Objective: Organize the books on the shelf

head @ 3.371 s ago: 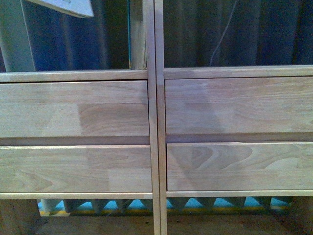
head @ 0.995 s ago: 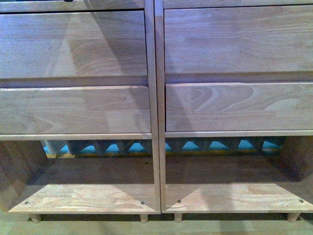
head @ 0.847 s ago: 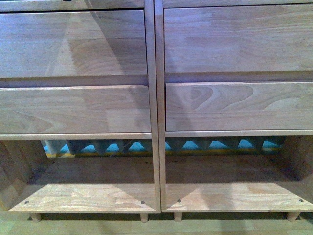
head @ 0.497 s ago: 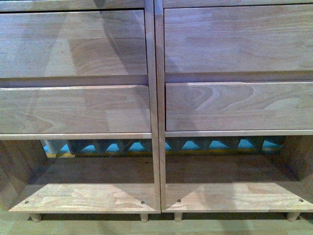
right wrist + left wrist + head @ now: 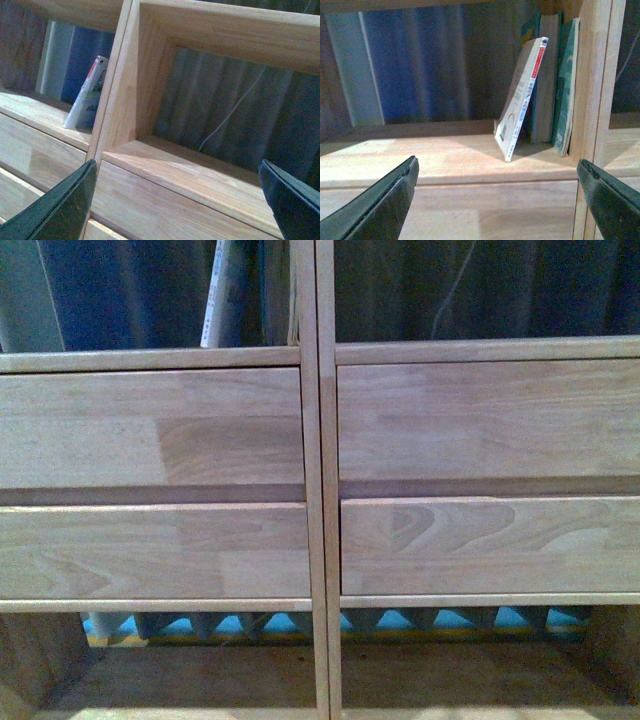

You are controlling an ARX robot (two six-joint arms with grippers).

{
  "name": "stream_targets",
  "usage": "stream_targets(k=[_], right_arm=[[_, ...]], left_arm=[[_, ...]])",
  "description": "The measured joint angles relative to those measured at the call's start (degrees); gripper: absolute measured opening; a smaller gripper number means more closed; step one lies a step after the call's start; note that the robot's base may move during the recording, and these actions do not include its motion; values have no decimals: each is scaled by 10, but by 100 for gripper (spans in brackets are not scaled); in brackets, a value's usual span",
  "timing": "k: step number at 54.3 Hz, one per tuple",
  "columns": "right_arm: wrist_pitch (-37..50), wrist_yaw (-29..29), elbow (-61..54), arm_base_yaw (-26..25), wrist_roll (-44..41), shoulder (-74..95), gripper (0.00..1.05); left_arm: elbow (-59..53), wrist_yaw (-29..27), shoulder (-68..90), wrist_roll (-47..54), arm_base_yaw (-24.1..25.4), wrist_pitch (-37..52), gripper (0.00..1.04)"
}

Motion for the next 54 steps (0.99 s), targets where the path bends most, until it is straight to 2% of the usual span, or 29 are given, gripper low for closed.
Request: stream_targets(k=[5, 12, 15, 17, 18, 22, 24, 26, 28, 30, 33, 35, 38, 40, 43, 47, 49, 54], right_arm=[[0, 0, 0, 0, 0, 0, 98], [0, 0, 0, 0, 0, 0, 98], [0, 0, 0, 0, 0, 0, 98], [0, 0, 0, 0, 0, 0, 98], [0, 0, 0, 0, 0, 0, 98], [0, 0, 0, 0, 0, 0, 98], [0, 1, 0, 0, 0, 0, 98], [-40, 26, 8, 9, 3, -8, 95], [-145, 109, 28, 24, 12, -25, 88], [-236, 168, 33, 36, 18, -44, 82], [-316, 209, 15, 45, 22, -69, 73], [-337, 222, -4, 50, 24, -81, 68], [-340, 232, -39, 56, 25, -99, 60], [-333, 237, -62, 61, 26, -112, 53], [-323, 241, -87, 66, 26, -125, 44], [-312, 260, -121, 81, 26, -144, 32], [-307, 289, -137, 100, 27, -155, 25], [-296, 292, -171, 122, 27, -177, 9]], left_arm=[[-97, -2, -137, -16, 11, -62, 97], [-175, -6, -291, -30, 23, -143, 97], [-202, -21, -357, -33, 21, -185, 97], [-225, -55, -421, -33, 3, -227, 97], [-226, -69, -443, -38, -7, -263, 93], [-233, -66, -498, -51, -14, -373, 81], [-248, -56, -515, -54, -6, -401, 74], [-264, -49, -523, -57, 3, -406, 69], [-283, -35, -530, -60, 16, -406, 62], [-300, -20, -537, -61, 27, -405, 55], [-317, -8, -549, -63, 40, -400, 46], [-326, -2, -556, -63, 49, -396, 40], [-338, 13, -568, -64, 63, -391, 32], [-348, 59, -577, -64, 92, -389, 25], [-361, 90, -585, -63, 129, -386, 16], [-377, 90, -594, -66, 149, -381, 3], [-385, 94, -600, -66, 150, -379, 3], [-400, 98, -610, -67, 151, -374, 3]])
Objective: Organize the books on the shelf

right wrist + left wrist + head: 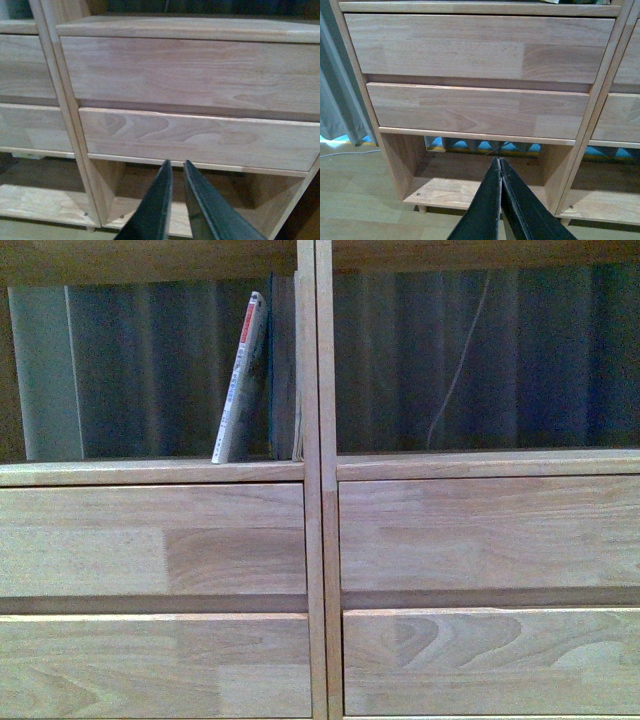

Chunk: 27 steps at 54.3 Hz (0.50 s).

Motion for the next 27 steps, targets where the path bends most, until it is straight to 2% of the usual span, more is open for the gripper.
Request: stream_targets(k=[3, 27], right_arm=[[4, 3, -16, 1, -1, -11, 2], [9, 5, -106, 2, 2, -100, 3]], left_arm=[[-8, -1, -5, 0, 0, 3, 3], [-51, 0, -38, 0, 0, 14, 3]])
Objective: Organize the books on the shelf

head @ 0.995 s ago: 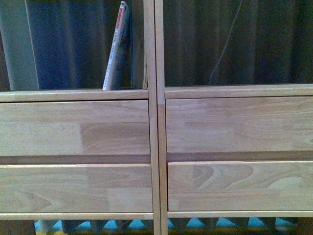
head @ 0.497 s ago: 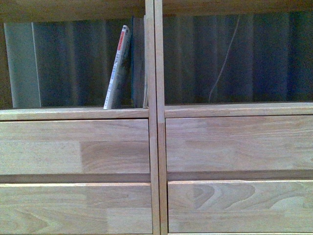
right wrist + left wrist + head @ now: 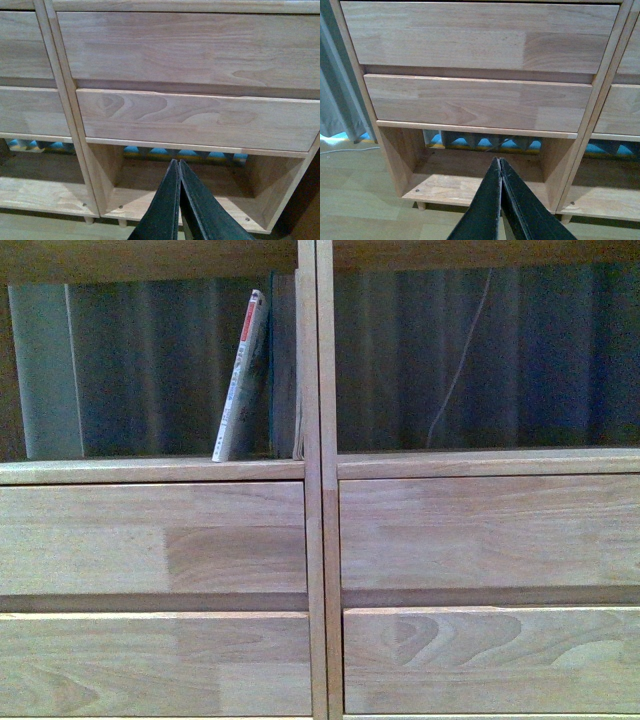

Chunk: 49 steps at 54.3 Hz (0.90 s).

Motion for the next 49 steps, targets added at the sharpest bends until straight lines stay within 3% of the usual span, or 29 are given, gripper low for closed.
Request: stream_targets(k=[36, 42, 49], right_arm=[[-49, 0, -56, 0, 0, -116, 3], [-144, 0, -56, 1, 1, -196, 3], [-150, 1, -56, 0, 1, -214, 3]], left_arm=[[-34, 0, -33, 0, 0, 4, 3], [-34, 0, -33, 0, 0, 4, 3], [-34, -1, -33, 0, 0, 4, 3]])
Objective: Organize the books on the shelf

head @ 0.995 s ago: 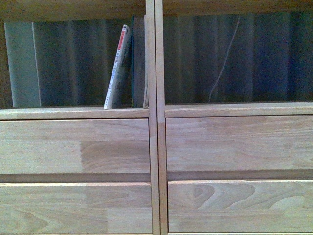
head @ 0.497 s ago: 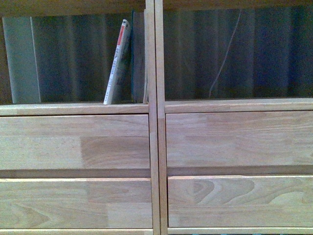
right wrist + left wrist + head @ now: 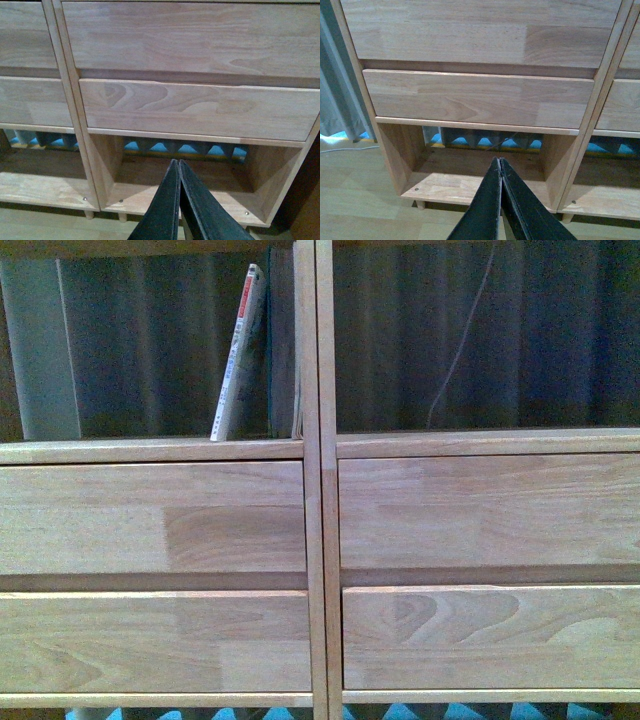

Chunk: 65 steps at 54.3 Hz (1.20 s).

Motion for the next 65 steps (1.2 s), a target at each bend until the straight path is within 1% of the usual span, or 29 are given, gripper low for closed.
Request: stream_targets(k=[20, 21, 22, 25, 26, 35, 36, 40, 41, 50, 52, 54, 57, 65], right_arm=[[0, 0, 0, 0, 0, 0, 3], [0, 0, 0, 0, 0, 0, 3], [0, 0, 0, 0, 0, 0, 3], [0, 0, 0, 0, 0, 0, 13], [0, -1, 0, 0, 0, 0, 15], [0, 0, 0, 0, 0, 0, 44], [0, 0, 0, 0, 0, 0, 46], [0, 0, 0, 0, 0, 0, 60], [0, 0, 0, 0, 0, 0, 61], [0, 0, 0, 0, 0, 0, 90], [0, 0, 0, 0, 0, 0, 94], [0, 0, 0, 0, 1, 0, 99], [0, 0, 0, 0, 1, 0, 98], [0, 0, 0, 0, 1, 0, 98]], left_arm=[[0, 1, 0, 0, 0, 0, 3], [0, 1, 0, 0, 0, 0, 4], [0, 1, 0, 0, 0, 0, 7], [0, 1, 0, 0, 0, 0, 18], [0, 1, 0, 0, 0, 0, 20], [0, 1, 0, 0, 0, 0, 50], [0, 1, 0, 0, 0, 0, 51], [0, 1, 0, 0, 0, 0, 66], [0, 1, 0, 0, 0, 0, 67], [0, 1, 0, 0, 0, 0, 97], [0, 1, 0, 0, 0, 0, 99], [0, 1, 0, 0, 0, 0, 97], [0, 1, 0, 0, 0, 0, 97], [0, 1, 0, 0, 0, 0, 97]])
